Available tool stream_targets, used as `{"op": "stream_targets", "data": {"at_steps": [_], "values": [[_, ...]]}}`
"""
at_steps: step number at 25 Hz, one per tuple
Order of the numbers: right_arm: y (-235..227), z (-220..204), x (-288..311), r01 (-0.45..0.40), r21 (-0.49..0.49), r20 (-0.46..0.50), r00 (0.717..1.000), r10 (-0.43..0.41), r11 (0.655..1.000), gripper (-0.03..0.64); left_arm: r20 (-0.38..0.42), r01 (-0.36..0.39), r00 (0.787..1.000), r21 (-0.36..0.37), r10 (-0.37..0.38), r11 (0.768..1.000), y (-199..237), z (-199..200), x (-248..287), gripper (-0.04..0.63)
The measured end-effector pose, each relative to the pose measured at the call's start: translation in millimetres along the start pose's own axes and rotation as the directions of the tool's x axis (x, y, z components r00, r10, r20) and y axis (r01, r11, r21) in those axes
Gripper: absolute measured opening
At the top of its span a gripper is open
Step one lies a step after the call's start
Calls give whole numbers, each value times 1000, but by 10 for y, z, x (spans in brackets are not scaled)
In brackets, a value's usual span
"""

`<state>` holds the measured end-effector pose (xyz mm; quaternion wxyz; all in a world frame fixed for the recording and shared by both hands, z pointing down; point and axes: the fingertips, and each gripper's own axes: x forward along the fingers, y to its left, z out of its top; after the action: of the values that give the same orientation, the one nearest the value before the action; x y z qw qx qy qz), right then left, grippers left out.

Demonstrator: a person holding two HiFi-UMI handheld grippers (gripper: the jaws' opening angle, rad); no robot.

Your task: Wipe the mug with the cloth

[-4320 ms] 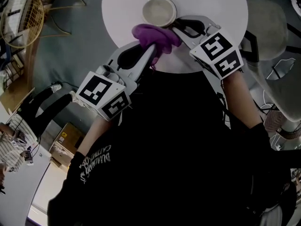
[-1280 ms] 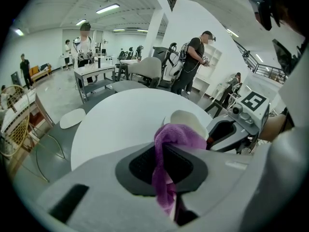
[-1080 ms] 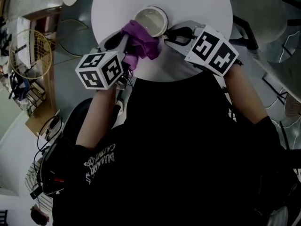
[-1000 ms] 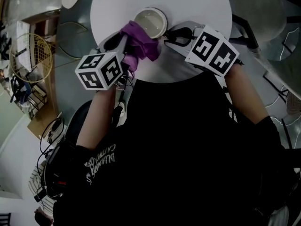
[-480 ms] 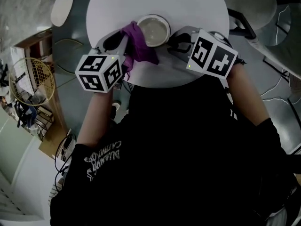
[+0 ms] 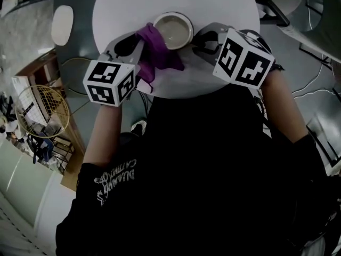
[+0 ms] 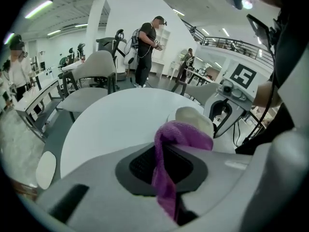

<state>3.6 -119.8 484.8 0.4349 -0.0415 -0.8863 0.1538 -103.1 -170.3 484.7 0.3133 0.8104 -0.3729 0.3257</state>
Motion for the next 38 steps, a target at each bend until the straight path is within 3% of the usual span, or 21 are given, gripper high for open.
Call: {"op": "stream_targets", "data": {"at_steps": [10,17,27,38], "values": [[-52,-27,52,176,44,-39,984,-175,983,74,-10,79,997,101,-78,992,-27,-45,19,31],[-96,12,66,297,86,-84,953,-290,951,69,2,114,993,119,-116,986,-59,-59,-9,31],[-66,62,127,377,149,-119,925,-362,914,67,8,169,985,130,-171,977,-143,-168,-82,31],[-44,59,176,426,173,-246,892,-380,888,66,15,207,977,179,-213,962,-152,-215,-119,31]]}}
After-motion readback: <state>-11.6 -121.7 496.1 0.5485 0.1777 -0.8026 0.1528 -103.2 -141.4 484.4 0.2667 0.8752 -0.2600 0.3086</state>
